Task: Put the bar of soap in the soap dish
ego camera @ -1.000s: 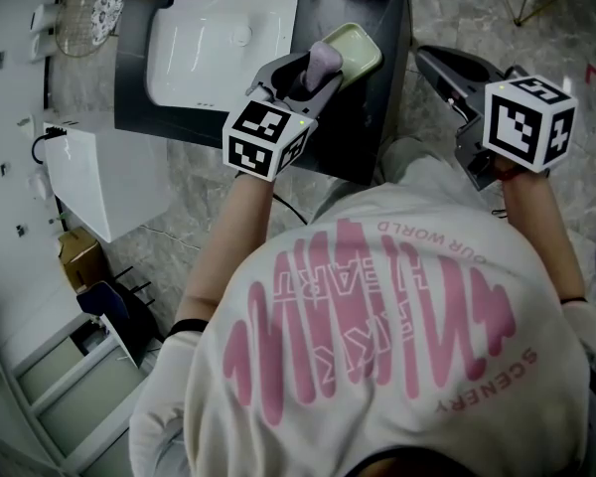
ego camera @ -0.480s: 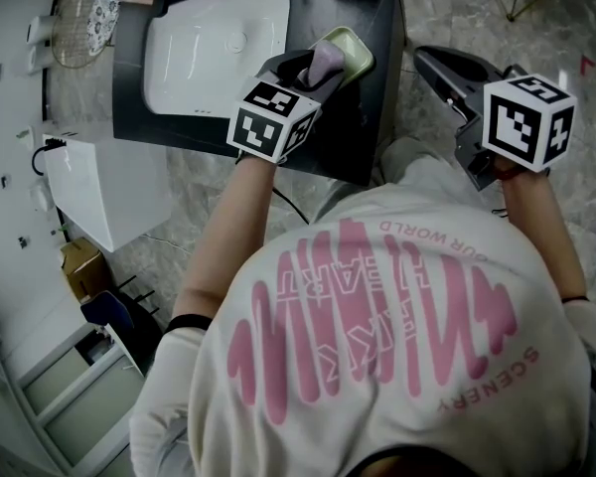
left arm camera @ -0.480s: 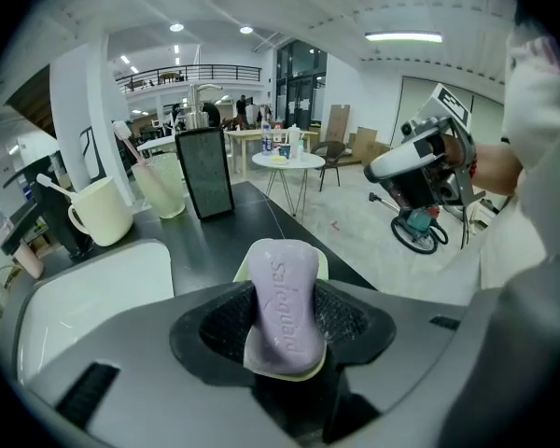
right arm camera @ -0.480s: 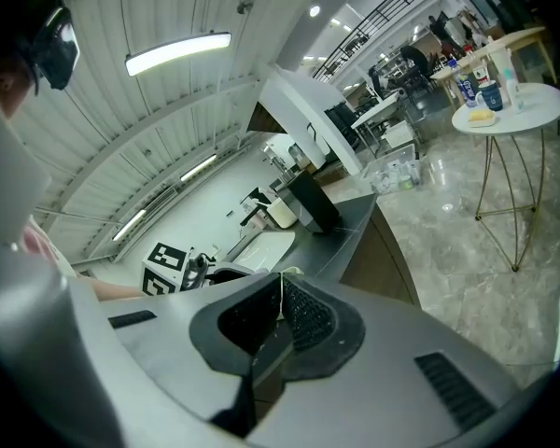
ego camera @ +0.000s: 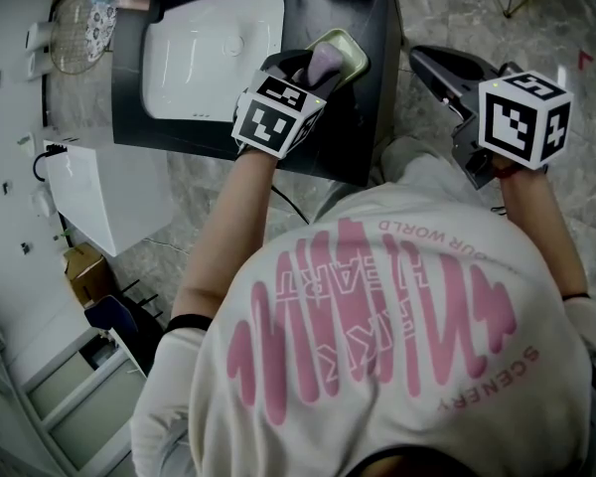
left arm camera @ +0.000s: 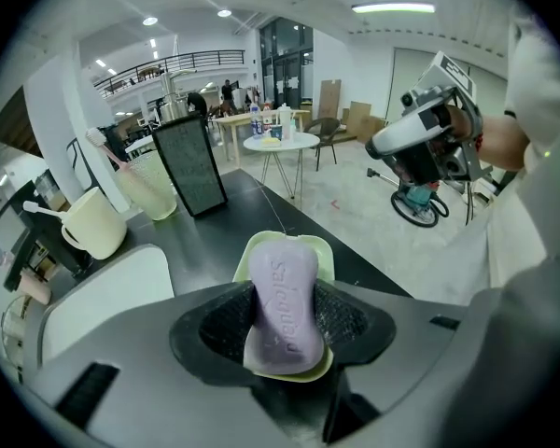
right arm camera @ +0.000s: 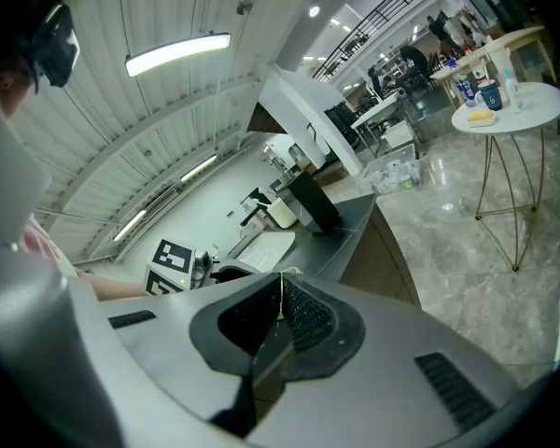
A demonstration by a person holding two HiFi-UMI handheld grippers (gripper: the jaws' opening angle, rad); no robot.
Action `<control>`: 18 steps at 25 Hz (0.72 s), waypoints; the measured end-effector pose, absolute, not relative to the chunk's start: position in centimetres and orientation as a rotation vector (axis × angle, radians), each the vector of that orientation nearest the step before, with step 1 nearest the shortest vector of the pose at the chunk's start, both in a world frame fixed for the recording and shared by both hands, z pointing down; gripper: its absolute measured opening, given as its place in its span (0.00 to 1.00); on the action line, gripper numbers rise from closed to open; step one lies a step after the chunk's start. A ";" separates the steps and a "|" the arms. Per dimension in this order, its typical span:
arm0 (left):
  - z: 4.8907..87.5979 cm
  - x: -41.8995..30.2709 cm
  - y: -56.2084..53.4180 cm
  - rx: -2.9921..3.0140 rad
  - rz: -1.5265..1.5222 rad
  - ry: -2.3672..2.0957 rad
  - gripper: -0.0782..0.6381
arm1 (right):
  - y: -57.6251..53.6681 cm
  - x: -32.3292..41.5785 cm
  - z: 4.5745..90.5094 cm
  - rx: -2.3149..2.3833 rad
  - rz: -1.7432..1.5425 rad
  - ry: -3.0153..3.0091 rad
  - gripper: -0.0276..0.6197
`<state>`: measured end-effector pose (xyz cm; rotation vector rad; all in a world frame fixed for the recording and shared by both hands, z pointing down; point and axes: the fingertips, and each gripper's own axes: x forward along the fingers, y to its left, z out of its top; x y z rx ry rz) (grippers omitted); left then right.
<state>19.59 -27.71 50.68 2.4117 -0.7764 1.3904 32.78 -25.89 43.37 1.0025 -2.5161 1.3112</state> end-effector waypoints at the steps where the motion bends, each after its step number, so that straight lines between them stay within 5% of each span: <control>1: 50.8 19.6 -27.7 2.410 1.404 -0.769 0.39 | -25.9 32.8 43.4 1.001 1.311 -2.516 0.07; 18: 52.0 19.9 -27.7 2.387 1.622 -0.604 0.39 | -26.4 33.3 43.4 1.028 1.308 -2.524 0.07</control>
